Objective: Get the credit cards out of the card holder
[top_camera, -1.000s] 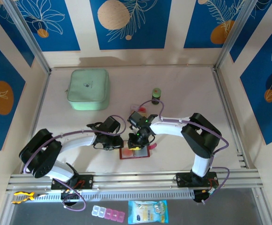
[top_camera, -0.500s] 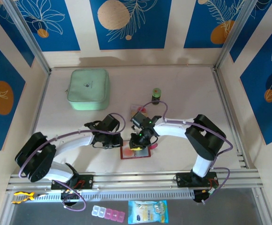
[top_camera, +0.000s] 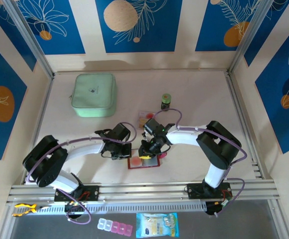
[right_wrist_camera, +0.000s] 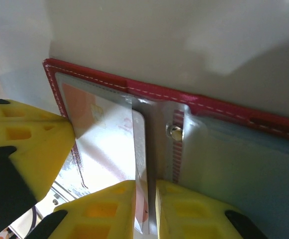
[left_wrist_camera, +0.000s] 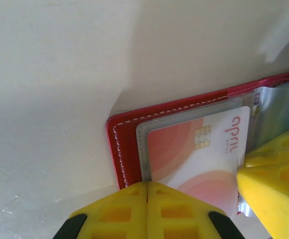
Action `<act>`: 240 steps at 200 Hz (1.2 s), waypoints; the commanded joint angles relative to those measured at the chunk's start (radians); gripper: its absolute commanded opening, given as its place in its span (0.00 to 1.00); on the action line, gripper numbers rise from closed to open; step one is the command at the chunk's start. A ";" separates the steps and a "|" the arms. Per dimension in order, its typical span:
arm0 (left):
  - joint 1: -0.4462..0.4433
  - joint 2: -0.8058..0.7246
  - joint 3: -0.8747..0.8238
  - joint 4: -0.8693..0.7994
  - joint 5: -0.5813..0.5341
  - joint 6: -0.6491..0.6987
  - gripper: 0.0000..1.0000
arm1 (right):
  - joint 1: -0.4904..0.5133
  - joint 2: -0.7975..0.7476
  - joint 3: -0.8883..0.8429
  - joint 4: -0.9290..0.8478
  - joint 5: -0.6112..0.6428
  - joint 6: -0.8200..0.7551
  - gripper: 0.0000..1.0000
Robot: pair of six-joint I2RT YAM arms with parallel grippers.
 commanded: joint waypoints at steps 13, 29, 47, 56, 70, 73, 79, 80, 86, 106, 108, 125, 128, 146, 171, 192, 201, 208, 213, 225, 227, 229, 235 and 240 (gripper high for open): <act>-0.007 0.027 -0.021 0.013 0.003 0.001 0.02 | -0.005 0.006 -0.019 0.020 -0.046 0.015 0.19; -0.007 0.032 -0.025 0.016 0.005 -0.001 0.01 | -0.009 0.001 -0.029 0.038 -0.059 0.023 0.16; -0.009 0.033 -0.028 0.018 0.004 -0.001 0.01 | -0.017 -0.008 -0.045 0.068 -0.077 0.036 0.14; -0.007 0.033 -0.029 0.018 0.005 -0.001 0.01 | -0.020 -0.015 -0.054 0.081 -0.086 0.043 0.13; -0.008 0.033 -0.030 0.016 0.003 -0.001 0.01 | -0.025 -0.024 -0.068 0.102 -0.098 0.053 0.12; -0.007 0.033 -0.029 0.016 0.004 -0.001 0.01 | -0.027 -0.027 -0.071 0.107 -0.100 0.056 0.12; -0.007 0.033 -0.030 0.016 0.003 -0.001 0.01 | -0.028 -0.030 -0.076 0.118 -0.106 0.061 0.12; -0.007 0.033 -0.030 0.016 0.003 -0.001 0.01 | -0.028 -0.032 -0.077 0.119 -0.106 0.062 0.12; -0.007 0.033 -0.031 0.017 0.003 -0.001 0.01 | -0.029 -0.035 -0.084 0.133 -0.112 0.068 0.12; -0.008 0.033 -0.031 0.015 0.003 -0.001 0.01 | -0.035 -0.051 -0.109 0.180 -0.128 0.091 0.12; -0.007 0.033 -0.031 0.015 0.002 -0.002 0.01 | -0.035 -0.053 -0.111 0.184 -0.129 0.092 0.12; -0.007 0.031 -0.033 0.014 0.001 -0.001 0.01 | -0.040 -0.067 -0.127 0.206 -0.132 0.106 0.12; -0.007 0.030 -0.033 0.015 0.001 -0.001 0.01 | -0.041 -0.069 -0.131 0.211 -0.133 0.108 0.12; -0.007 0.028 -0.036 0.014 0.000 -0.002 0.01 | -0.046 -0.082 -0.150 0.243 -0.143 0.124 0.12; -0.007 0.028 -0.036 0.013 -0.001 -0.002 0.01 | -0.052 -0.093 -0.179 0.303 -0.163 0.152 0.12; -0.007 0.029 -0.035 0.014 0.000 -0.002 0.02 | -0.055 -0.096 -0.188 0.320 -0.166 0.161 0.11; -0.007 0.028 -0.034 0.012 0.000 -0.002 0.01 | -0.055 -0.098 -0.191 0.326 -0.166 0.165 0.11; -0.007 0.028 -0.034 0.011 0.000 -0.002 0.01 | -0.057 -0.101 -0.193 0.329 -0.164 0.170 0.11; -0.008 0.028 -0.034 0.010 -0.001 -0.002 0.02 | -0.058 -0.103 -0.196 0.332 -0.162 0.172 0.11; -0.008 0.027 -0.034 0.009 -0.002 -0.002 0.02 | -0.060 -0.110 -0.203 0.342 -0.162 0.177 0.12; -0.007 0.027 -0.034 0.009 -0.002 -0.002 0.02 | -0.060 -0.111 -0.205 0.345 -0.160 0.179 0.12; -0.007 0.027 -0.034 0.009 -0.002 -0.002 0.02 | -0.061 -0.112 -0.206 0.347 -0.160 0.179 0.12; -0.008 0.027 -0.034 0.009 -0.002 -0.002 0.02 | -0.061 -0.116 -0.208 0.350 -0.160 0.183 0.13; -0.008 0.029 -0.034 0.009 -0.002 -0.002 0.02 | -0.061 -0.119 -0.211 0.354 -0.158 0.185 0.14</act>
